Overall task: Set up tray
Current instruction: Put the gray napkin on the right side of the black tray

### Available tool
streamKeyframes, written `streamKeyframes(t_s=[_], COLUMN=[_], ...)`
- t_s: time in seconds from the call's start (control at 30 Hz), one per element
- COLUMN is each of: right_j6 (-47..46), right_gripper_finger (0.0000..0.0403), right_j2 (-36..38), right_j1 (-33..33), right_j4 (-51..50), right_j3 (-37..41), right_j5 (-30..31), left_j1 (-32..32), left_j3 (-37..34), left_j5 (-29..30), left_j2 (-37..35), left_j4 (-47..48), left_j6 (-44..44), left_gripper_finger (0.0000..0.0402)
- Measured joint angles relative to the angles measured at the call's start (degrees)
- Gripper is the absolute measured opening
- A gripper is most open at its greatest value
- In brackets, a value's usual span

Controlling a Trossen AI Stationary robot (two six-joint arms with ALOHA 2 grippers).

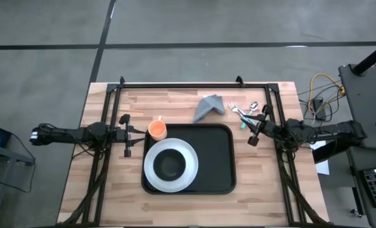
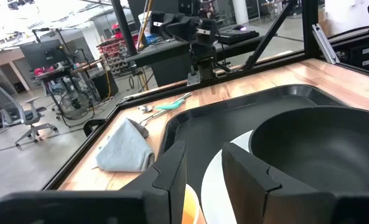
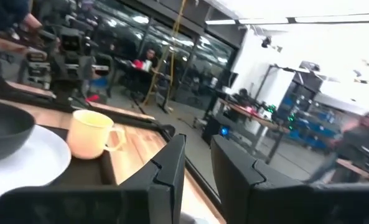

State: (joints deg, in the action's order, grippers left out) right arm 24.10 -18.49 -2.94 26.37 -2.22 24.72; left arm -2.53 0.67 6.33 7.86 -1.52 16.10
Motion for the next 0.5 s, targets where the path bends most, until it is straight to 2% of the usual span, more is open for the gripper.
streamKeyframes(t_s=[0.1,0.2,0.37,0.5], right_j6=[-0.1,-0.6,-4.5,-5.7], right_gripper_finger=[0.0068,0.0073,0.0086,0.0104], right_j2=[-3.0,-6.3,-13.2,-19.0], right_j1=[0.0,0.0,2.2,5.2], right_j4=[-1.8,-7.7,-17.3,-20.5], right_j3=[-2.8,-6.9,-13.8,-17.7], right_j5=[2.5,3.9,4.1,4.1], left_j1=[0.0,0.0,0.0,0.0], left_j3=[0.0,0.0,0.0,0.0], left_j5=[0.0,0.0,0.0,0.0], left_j2=[0.0,0.0,0.0,0.0], left_j4=[0.0,0.0,0.0,0.0], left_j6=[0.0,0.0,0.0,0.0], left_gripper_finger=[0.0084,0.0084,0.0084,0.0084])
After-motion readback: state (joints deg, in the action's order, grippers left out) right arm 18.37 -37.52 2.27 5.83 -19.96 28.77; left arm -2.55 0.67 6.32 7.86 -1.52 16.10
